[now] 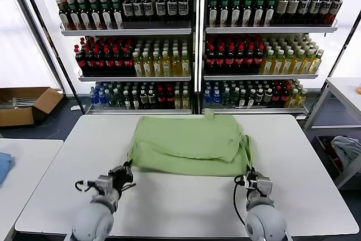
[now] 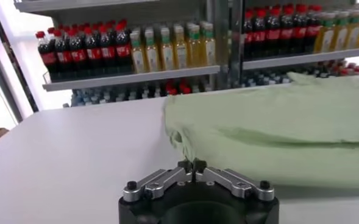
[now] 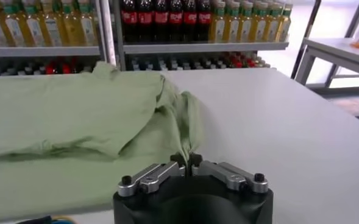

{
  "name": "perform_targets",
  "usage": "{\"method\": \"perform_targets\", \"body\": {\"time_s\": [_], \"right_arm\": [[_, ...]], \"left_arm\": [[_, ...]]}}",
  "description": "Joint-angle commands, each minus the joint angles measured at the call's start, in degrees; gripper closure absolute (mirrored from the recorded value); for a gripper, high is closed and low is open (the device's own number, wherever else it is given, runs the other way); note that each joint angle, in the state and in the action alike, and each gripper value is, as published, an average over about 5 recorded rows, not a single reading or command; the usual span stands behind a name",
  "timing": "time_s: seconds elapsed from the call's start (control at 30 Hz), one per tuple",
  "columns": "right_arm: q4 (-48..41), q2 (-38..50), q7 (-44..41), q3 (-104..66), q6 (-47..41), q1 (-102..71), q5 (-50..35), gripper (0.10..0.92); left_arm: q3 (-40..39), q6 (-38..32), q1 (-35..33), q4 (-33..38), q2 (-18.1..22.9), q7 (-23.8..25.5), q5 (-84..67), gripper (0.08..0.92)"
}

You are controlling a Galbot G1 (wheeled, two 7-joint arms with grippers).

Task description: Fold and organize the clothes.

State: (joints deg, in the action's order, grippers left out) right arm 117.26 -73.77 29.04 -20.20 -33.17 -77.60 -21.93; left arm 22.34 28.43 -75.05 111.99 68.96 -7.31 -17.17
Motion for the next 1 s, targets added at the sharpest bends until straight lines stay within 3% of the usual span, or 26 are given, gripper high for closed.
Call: {"method": "perform_targets", "body": {"time_s": [0.03,0.4,0.67,0.8,1.0], "right_arm": [[11.30,2.29,1.90,-0.13,0.30,-14.27,1.11,0.893],[12.54,5.87,3.28,-0.04,1.58,-21.56,4.83,0.893],[11.64,5.00,4.47,0.87,1.89,-22.31,5.89,0.888],[13.18,4.65,5.22,-0.04,2.29,-22.42,5.85,0.810],[19.60,4.23,6.07,-3.97,3.13,-22.82,5.19,0.637]], "left_arm": [[2.38,-3.16,-26.78,18.93,0.42,-1.16,4.60,0.912],[1.67,-6.82,-32.94,15.66,3.20,-2.25,8.47,0.912],[2.67,-8.23,-32.97,15.56,4.78,-3.01,8.09,0.912],[2.24,-8.19,-33.55,18.48,5.40,-2.68,7.98,0.890],[1.40,-7.47,-33.38,25.24,6.85,-3.60,7.00,0.734]]}}
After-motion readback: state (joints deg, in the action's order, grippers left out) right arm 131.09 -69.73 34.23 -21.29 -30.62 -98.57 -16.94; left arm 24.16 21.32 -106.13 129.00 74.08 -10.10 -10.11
